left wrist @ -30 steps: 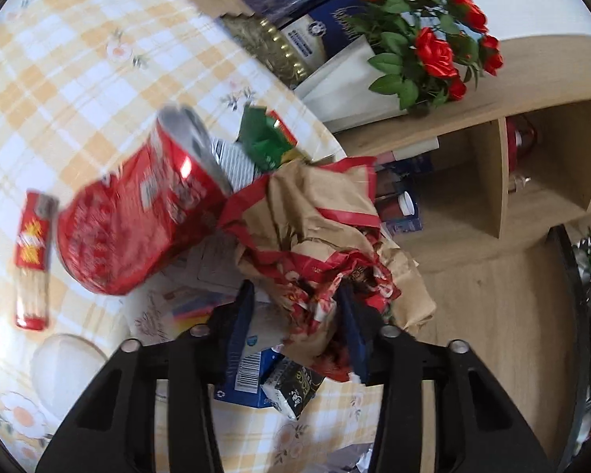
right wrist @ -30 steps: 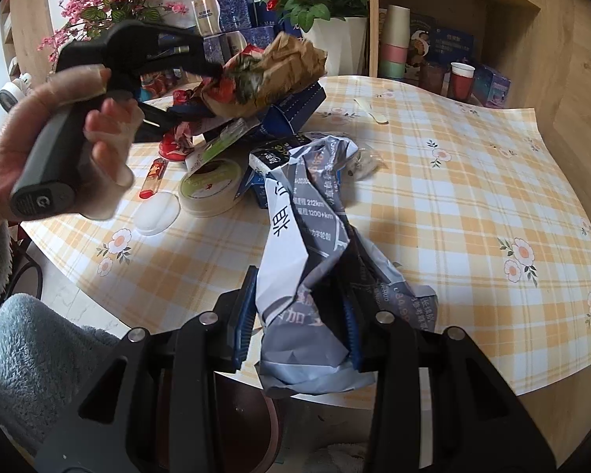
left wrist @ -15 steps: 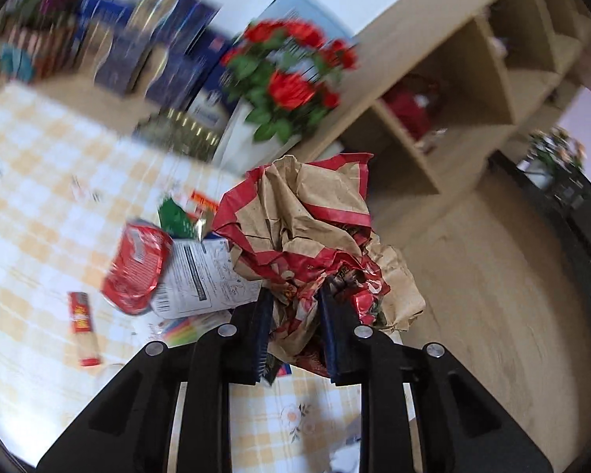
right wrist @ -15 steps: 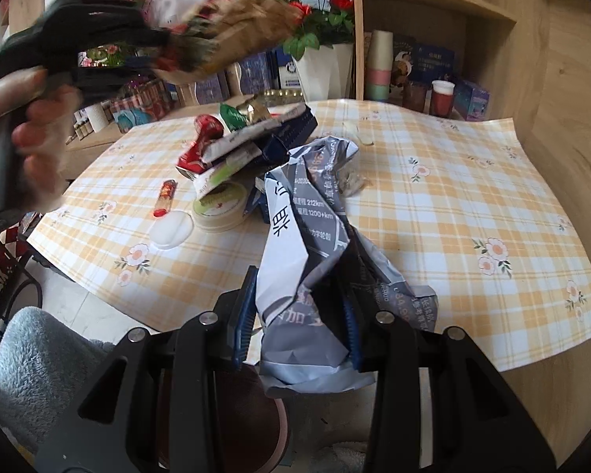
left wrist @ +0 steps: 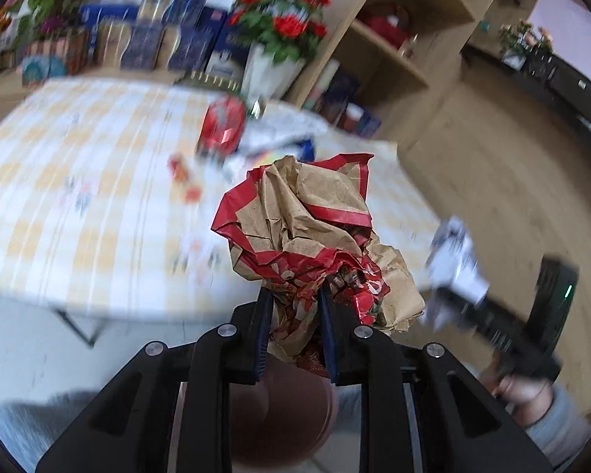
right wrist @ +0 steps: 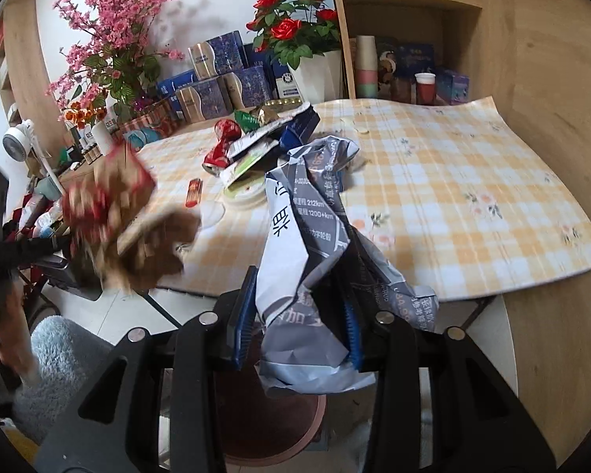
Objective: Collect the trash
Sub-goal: 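Carry the brown-red paper wrapper to the brown bin and open the left tool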
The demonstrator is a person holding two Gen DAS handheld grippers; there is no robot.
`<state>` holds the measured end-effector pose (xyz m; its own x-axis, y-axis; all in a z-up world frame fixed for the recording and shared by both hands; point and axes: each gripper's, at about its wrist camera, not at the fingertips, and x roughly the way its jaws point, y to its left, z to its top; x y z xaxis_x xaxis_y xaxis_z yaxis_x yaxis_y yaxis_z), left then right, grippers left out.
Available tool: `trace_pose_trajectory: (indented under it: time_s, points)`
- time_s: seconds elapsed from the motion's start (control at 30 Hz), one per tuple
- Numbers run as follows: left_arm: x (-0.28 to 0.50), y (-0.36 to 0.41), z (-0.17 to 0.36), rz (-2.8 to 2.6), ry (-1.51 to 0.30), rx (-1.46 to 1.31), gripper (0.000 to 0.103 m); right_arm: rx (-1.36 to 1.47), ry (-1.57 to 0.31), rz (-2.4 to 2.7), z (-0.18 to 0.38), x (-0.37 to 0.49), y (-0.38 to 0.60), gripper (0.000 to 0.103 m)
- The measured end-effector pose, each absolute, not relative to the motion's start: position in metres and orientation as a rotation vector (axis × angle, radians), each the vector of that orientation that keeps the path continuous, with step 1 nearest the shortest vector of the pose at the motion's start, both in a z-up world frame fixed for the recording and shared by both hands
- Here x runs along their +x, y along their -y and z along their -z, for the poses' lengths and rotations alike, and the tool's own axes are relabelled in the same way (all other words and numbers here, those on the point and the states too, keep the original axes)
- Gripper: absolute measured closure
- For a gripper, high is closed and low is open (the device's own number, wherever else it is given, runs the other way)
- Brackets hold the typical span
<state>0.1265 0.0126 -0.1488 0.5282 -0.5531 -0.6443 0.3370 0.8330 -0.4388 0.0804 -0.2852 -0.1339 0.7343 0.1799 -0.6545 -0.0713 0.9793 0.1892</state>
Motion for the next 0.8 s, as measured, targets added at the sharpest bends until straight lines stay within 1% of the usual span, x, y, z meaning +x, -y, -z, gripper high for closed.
trace_pose_trajectory:
  time_s: [0.17,0.37,0.5,0.73,0.8]
  points:
    - [0.103,0.002,0.197,0.561,-1.0,-0.165,0.081,0.164,-0.733,-0.148,0.136,0.062,0.275,0.063]
    - [0.088,0.039,0.228,0.601,-1.069,0.017,0.08,0.165,-0.728,-0.151,0.134,0.051,0.277,0.063]
    - [0.081,0.056,0.254,0.623,-1.139,0.082,0.08,0.178,-0.732,-0.15,0.14,0.05,0.285,0.063]
    - [0.091,0.077,0.274,0.639,-1.196,0.192,0.079,0.241,-0.778,-0.14,0.162,0.057,0.3,0.063]
    - [0.094,0.084,0.276,0.64,-1.189,0.215,0.075,0.25,-0.785,-0.134,0.166,0.058,0.303,0.063]
